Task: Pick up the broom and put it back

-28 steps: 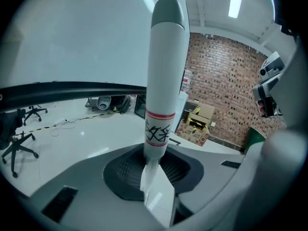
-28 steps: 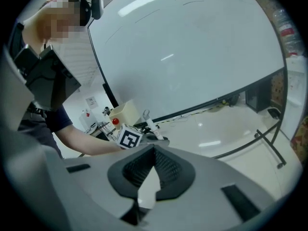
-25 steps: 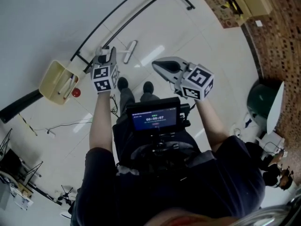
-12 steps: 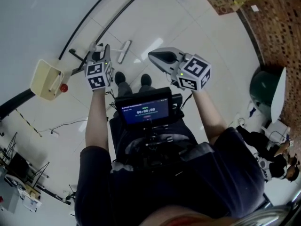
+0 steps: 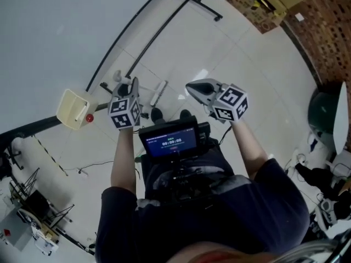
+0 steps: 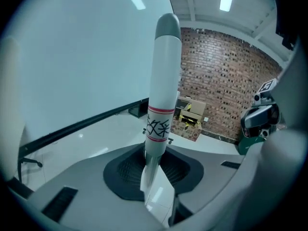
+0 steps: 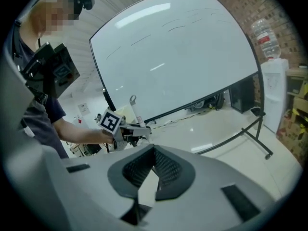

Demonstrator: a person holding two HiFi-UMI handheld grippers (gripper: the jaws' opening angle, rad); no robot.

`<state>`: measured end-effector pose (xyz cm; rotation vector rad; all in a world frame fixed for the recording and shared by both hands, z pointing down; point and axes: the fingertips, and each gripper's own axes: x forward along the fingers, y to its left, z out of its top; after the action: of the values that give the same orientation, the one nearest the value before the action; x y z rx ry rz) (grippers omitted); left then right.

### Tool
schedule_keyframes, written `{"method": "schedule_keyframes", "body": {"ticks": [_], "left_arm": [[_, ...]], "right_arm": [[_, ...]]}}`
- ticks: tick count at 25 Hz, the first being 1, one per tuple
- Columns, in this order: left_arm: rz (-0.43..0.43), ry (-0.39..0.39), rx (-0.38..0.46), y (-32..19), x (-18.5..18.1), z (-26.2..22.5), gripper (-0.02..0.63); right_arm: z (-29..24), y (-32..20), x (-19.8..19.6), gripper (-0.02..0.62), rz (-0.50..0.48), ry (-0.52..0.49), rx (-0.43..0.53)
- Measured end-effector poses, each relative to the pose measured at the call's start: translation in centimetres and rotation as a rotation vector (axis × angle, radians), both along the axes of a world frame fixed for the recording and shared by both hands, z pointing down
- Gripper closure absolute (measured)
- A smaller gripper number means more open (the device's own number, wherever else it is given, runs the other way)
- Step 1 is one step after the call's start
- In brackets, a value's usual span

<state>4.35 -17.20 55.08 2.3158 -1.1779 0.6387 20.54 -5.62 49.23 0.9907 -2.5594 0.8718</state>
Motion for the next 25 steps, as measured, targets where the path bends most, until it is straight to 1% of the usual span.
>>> {"method": "schedule_keyframes", "body": {"ticks": [4,7,9,13,18,19,22,23,25], "left_arm": [[0.015,0.031,0.073,1.1,1.1,-5.4,0.52],[0.012,0.08,0.135,3.1,2.0,-10.2,0.52],[0.008,0.11,0.17,3.8,2.1,-13.2,0.52],[0.007,0.155,0.234,3.7,3.1,-17.5,0.52],[-0.01,0.192,0.271,3.5,4.4,-20.5,0.52],[-0.014,0.197,0.274,3.5,4.6,-20.9,0.52],[-0.017,0.218,0.28,4.0,5.6,-22.0,0.52],[-0.016,0.227,0.287,4.2,6.0,-22.5,0.519],[-0.012,0.246,0.308,4.7,7.0,-23.6,0.518]], "right_arm": [[-0.3,1.6,1.1,0.588,0.004,-0.009,0.01],[-1.6,4.2,1.8,0.588,-0.008,-0.005,0.042],[-2.5,4.8,1.6,0.588,-0.026,0.002,0.067],[-4.4,3.3,1.3,0.586,-0.053,0.01,0.136],[-6.8,1.1,-0.3,0.559,-0.088,0.039,0.233],[-6.9,0.7,-0.8,0.526,-0.104,0.059,0.248],[-5.7,-0.2,-2.5,0.383,-0.169,0.162,0.273],[-5.1,-0.5,-3.1,0.354,-0.191,0.201,0.281],[-4.1,-1.1,-4.1,0.316,-0.224,0.257,0.303]]}}
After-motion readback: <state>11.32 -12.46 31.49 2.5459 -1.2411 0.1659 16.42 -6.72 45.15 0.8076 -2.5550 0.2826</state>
